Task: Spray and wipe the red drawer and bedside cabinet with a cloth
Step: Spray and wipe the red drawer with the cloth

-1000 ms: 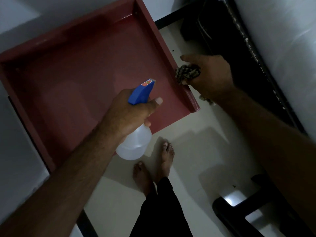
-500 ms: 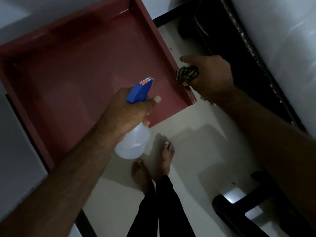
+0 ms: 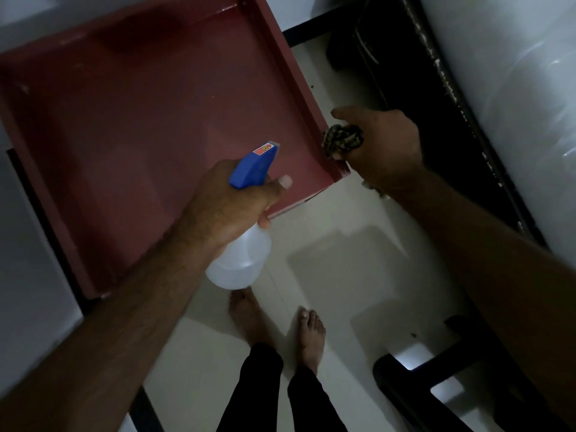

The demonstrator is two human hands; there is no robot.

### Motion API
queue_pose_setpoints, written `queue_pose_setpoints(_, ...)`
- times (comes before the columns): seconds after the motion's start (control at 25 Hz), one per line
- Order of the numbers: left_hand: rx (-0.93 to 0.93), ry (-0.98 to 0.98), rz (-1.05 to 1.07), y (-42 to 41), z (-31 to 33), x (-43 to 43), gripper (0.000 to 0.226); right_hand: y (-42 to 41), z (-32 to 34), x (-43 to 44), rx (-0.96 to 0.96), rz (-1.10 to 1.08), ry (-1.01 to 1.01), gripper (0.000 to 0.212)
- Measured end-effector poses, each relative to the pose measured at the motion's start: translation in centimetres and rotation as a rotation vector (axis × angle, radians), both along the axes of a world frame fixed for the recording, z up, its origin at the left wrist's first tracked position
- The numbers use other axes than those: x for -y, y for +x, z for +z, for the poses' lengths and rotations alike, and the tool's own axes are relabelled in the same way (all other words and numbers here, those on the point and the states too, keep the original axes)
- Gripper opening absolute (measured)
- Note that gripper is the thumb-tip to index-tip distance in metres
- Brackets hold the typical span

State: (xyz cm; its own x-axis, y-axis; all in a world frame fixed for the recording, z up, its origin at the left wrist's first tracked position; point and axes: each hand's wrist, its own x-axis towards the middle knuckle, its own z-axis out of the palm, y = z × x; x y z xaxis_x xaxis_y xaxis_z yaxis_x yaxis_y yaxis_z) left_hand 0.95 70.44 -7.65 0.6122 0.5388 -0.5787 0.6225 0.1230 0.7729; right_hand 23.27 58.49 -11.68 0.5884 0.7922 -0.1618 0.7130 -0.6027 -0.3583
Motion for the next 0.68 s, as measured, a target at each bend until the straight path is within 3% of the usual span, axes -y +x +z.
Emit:
queue_pose_setpoints(0.24, 0.000, 0.024, 0.011, -1.1, -0.4, 1.9, 0.059, -1.9, 0.1, 4.8, -0.024, -0.050, 0.053, 0.055)
queue_pose_setpoints(0.68, -0.025, 0.040, 0.087, -3.0, -0.9, 5.1, 0.043, -2.5, -1.7, 6.0, -0.014, -0.139, 0.065, 0.058)
